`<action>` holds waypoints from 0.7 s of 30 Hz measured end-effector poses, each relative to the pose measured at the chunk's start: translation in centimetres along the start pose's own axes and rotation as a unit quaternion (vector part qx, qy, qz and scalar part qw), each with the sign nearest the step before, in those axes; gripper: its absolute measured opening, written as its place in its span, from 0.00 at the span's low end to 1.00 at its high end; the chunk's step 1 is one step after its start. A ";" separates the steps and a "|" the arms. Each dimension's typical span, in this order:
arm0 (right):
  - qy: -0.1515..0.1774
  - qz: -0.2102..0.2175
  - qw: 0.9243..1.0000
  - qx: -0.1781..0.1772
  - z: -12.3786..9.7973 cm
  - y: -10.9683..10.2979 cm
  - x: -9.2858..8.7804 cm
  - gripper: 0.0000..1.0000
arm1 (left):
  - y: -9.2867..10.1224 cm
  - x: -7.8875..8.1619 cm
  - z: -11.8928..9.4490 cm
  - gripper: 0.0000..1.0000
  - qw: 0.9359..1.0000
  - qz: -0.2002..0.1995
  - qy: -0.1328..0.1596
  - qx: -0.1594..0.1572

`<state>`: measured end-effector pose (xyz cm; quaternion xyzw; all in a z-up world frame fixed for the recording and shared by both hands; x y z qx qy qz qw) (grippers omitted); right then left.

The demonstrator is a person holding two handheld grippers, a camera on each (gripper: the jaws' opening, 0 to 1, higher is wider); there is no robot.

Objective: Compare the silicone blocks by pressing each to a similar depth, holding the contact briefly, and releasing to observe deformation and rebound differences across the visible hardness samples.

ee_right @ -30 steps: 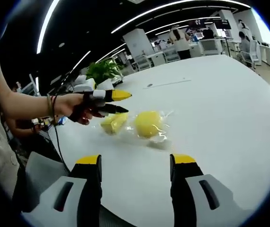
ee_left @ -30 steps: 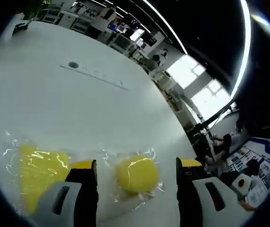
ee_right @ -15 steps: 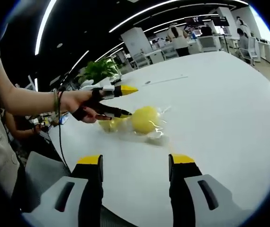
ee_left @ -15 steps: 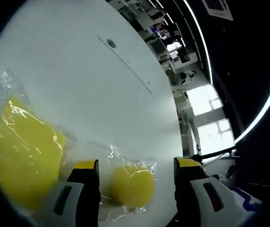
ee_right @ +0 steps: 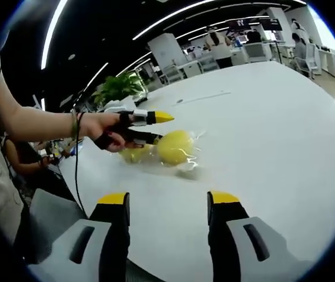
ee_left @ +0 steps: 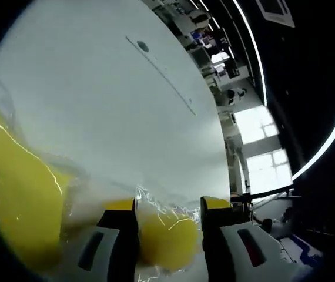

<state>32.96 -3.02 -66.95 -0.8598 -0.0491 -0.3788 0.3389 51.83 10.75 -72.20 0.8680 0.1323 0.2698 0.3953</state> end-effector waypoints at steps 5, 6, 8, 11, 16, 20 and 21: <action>-0.002 0.001 1.000 -0.001 0.2 0.2 -0.1 0.47 | -1.2 -0.3 0.1 0.20 1.000 -0.008 -0.002 0.010; -0.002 0.001 1.000 -0.001 0.2 0.3 -0.1 0.47 | -1.4 -0.5 0.1 0.16 1.000 -0.009 -0.006 0.011; -0.004 0.001 1.000 -0.002 0.2 0.4 -0.1 0.46 | -1.3 -0.5 0.2 0.13 1.000 -0.022 0.005 0.005; -0.006 0.002 1.000 -0.003 0.2 0.5 -0.2 0.45 | -1.4 -0.7 0.3 0.10 0.999 -0.033 0.004 0.003; -0.011 0.003 1.000 -0.003 0.0 0.6 -0.2 0.45 | -1.0 -0.1 0.2 0.00 1.000 -0.023 0.007 -0.016; -0.012 0.000 1.000 -0.005 -0.1 0.9 0.0 0.44 | -1.1 0.2 0.2 0.00 1.000 -0.004 0.004 -0.008; -0.012 0.000 1.000 -0.005 -0.1 0.9 0.0 0.44 | -1.1 0.2 0.3 0.00 1.000 -0.004 0.005 -0.008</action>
Point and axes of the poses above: the point that each gripper's makers call its tool centre point, and the gripper's own axes: z roughly forward along the fingers, y roughly to its right, x roughly out of its top, the point moved 1 cm from there along -z, roughly backward along the fingers, and after that the axes turned 9 degrees about z, right-handed, at the moved point
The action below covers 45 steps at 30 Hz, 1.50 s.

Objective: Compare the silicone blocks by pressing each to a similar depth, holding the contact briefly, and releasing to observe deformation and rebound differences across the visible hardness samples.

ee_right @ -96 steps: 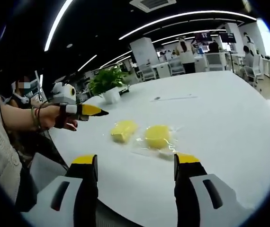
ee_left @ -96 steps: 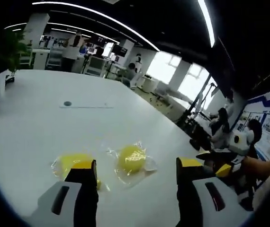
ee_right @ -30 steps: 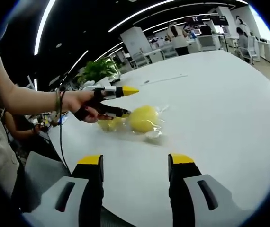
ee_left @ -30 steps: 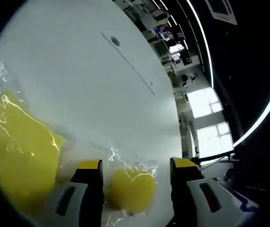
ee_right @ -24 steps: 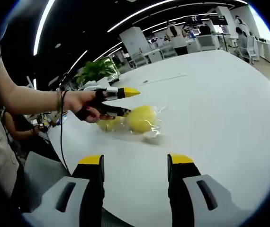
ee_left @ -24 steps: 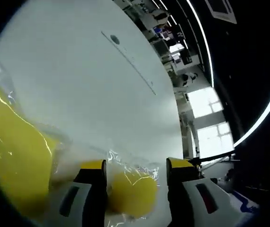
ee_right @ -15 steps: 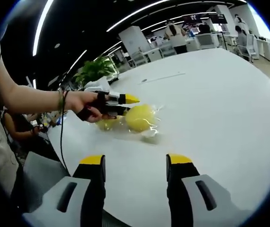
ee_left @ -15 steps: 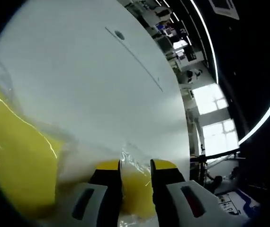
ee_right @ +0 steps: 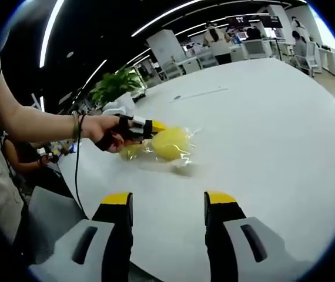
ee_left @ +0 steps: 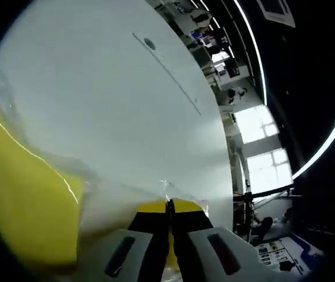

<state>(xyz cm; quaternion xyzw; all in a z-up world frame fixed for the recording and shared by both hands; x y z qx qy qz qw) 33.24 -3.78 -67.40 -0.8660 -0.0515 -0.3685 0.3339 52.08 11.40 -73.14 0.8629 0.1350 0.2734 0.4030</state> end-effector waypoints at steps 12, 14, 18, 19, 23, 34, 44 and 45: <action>0.007 -0.010 1.000 0.005 0.3 -0.4 1.0 0.44 | 1.9 0.4 -0.6 0.00 0.999 0.021 0.010 -0.032; 0.008 -0.011 1.000 0.007 0.3 -0.6 1.2 0.45 | 2.5 0.5 -0.7 0.00 0.999 0.036 0.010 -0.039; 0.011 -0.015 1.000 0.011 0.4 -0.9 1.5 0.46 | 3.6 0.7 -1.0 0.00 0.996 0.075 0.007 -0.049; 0.013 -0.015 1.000 0.011 0.4 -0.9 1.5 0.47 | 3.8 0.7 -1.1 0.00 0.996 0.075 0.008 -0.049; 0.017 -0.021 1.000 0.015 0.3 -1.3 2.0 0.50 | 4.3 0.7 -1.3 0.00 0.995 0.079 0.010 -0.057; 0.020 -0.039 0.999 0.020 0.2 -2.2 2.7 0.54 | 6.1 0.7 -2.3 0.00 0.992 0.089 0.007 -0.084; 0.019 -0.052 0.998 0.027 0.2 -3.5 3.0 0.54 | 8.2 0.7 -3.5 0.00 0.979 0.175 -0.003 -0.106; 0.019 -0.053 0.998 0.027 0.2 -3.6 3.1 0.55 | 8.4 0.7 -3.6 0.00 0.977 0.186 -0.003 -0.109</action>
Point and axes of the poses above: the point that each gripper's makers call its tool centre point, and the gripper's own axes: z roughly forward along the fingers, y roughly to its right, x roughly out of its top, the point moved 1 cm from there along -z, roughly backward along the fingers, and after that the axes turned 9 degrees about z, right-handed, at the moved point
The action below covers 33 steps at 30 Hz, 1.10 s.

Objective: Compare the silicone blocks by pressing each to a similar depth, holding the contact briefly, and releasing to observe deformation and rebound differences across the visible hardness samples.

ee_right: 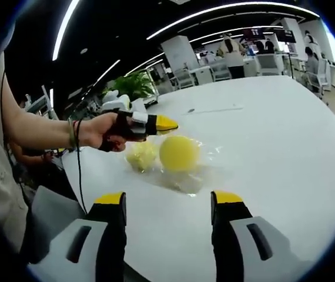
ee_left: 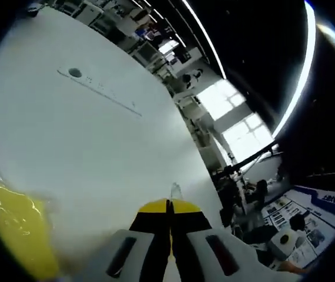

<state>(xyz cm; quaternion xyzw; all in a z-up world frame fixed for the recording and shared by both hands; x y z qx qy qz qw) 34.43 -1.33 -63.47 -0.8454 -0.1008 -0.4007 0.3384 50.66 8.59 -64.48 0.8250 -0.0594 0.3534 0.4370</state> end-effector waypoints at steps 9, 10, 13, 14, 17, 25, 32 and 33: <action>-0.001 -0.019 1.000 0.005 0.0 -1.3 0.7 0.55 | 2.3 0.0 -1.3 0.00 0.991 0.130 -0.035 -0.011; -0.002 -0.022 1.000 0.005 0.0 -1.5 0.7 0.55 | 2.7 0.0 -1.5 0.00 0.988 0.151 -0.041 -0.014; -0.001 -0.031 0.999 0.008 -0.1 -2.1 1.0 0.55 | 3.4 -0.1 -2.0 0.00 0.980 0.191 -0.050 -0.020; -0.001 -0.032 0.999 0.008 -0.1 -2.3 1.1 0.55 | 3.7 -0.1 -2.2 0.00 0.978 0.201 -0.051 -0.020; 0.001 -0.041 0.999 0.011 0.0 -3.0 1.5 0.55 | 4.1 -0.1 -2.8 0.00 0.973 0.222 -0.055 -0.021; -0.001 -0.063 0.998 0.016 0.1 -4.3 2.1 0.56 | 4.3 0.3 -5.3 0.00 0.965 0.255 -0.061 -0.022; 0.000 -0.083 0.996 0.028 0.9 -6.0 2.7 0.57 | 3.9 1.6 -7.9 0.00 0.966 0.256 -0.044 -0.009; -0.001 -0.086 0.996 0.031 1.1 -6.3 2.9 0.57 | 3.9 1.8 -8.3 0.00 0.966 0.256 -0.043 -0.010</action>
Point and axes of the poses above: the point that each gripper's makers call its tool centre point, and the gripper's own axes: z roughly forward along the fingers, y roughly to its right, x roughly out of its top, the point moved 1 cm from there along -z, roughly backward along the fingers, and after that the axes turned 9 degrees about z, right-handed, at the moved point
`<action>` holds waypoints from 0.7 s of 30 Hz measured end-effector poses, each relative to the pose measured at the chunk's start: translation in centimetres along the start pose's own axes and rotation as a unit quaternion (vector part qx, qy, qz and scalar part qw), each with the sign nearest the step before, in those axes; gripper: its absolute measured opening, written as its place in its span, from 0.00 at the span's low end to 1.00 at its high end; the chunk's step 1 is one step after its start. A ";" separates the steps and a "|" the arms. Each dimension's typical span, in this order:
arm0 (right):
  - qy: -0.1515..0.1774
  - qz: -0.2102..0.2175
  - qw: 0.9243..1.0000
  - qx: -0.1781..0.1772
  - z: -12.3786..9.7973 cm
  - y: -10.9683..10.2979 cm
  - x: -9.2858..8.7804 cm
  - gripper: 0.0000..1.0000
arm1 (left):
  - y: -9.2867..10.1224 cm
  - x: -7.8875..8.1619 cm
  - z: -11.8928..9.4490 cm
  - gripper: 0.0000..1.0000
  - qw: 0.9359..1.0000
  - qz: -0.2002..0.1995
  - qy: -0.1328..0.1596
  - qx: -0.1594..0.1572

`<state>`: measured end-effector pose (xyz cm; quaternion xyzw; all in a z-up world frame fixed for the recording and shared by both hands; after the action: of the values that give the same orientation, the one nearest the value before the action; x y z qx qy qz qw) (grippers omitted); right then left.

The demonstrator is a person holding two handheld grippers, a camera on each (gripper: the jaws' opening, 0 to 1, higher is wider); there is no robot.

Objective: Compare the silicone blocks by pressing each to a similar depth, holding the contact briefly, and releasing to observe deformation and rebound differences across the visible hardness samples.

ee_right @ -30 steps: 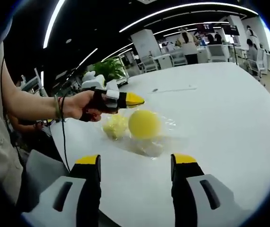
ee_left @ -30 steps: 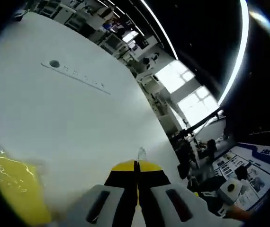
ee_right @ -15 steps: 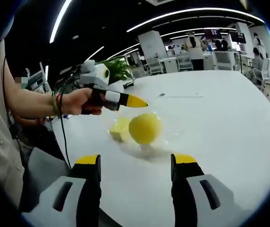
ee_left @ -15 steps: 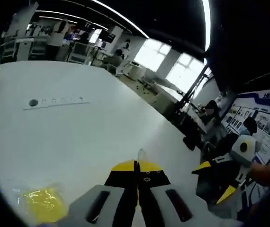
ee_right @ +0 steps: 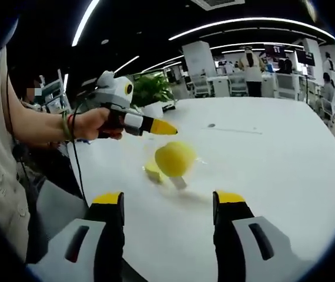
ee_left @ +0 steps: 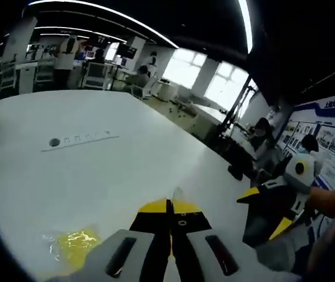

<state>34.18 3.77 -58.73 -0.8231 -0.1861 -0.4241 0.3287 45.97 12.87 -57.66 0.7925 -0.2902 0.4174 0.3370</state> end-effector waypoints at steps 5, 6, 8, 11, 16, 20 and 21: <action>-0.005 -0.023 1.000 0.011 0.9 -0.9 0.8 0.58 | -0.3 1.5 -2.2 0.00 1.000 0.006 0.017 0.006; -0.005 -0.028 0.999 0.014 1.0 -1.2 1.0 0.58 | -0.3 1.7 -2.5 0.00 1.000 0.006 0.018 0.006; -0.005 -0.035 0.999 0.017 1.3 -1.4 1.4 0.59 | -0.1 2.2 -3.2 0.00 1.000 0.009 0.025 0.006; -0.010 -0.042 0.999 0.022 1.7 -1.7 1.6 0.59 | 0.1 2.8 -3.8 0.00 0.999 0.006 0.033 0.003; -0.016 -0.061 0.998 0.027 1.8 -2.1 2.0 0.60 | 0.6 3.6 -4.6 0.00 0.999 0.001 0.049 0.001; -0.025 -0.080 0.996 0.028 1.8 -2.1 2.4 0.61 | 0.9 3.8 -4.7 0.00 0.999 -0.001 0.051 -0.003; -0.025 -0.086 0.996 0.027 1.8 -2.0 2.7 0.62 | 1.0 3.9 -4.8 0.00 0.999 -0.001 0.052 -0.006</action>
<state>35.57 6.49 -56.50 -0.8052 -0.2761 -0.4247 0.3082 44.89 15.27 -52.04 0.7683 -0.2738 0.4557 0.3564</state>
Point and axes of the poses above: the point that each gripper's makers call its tool centre point, and the gripper's own axes: z roughly forward along the fingers, y roughly to its right, x roughly out of its top, the point moved 1 cm from there along -z, roughly backward along the fingers, and after that the axes turned 9 degrees about z, right-handed, at the moved point
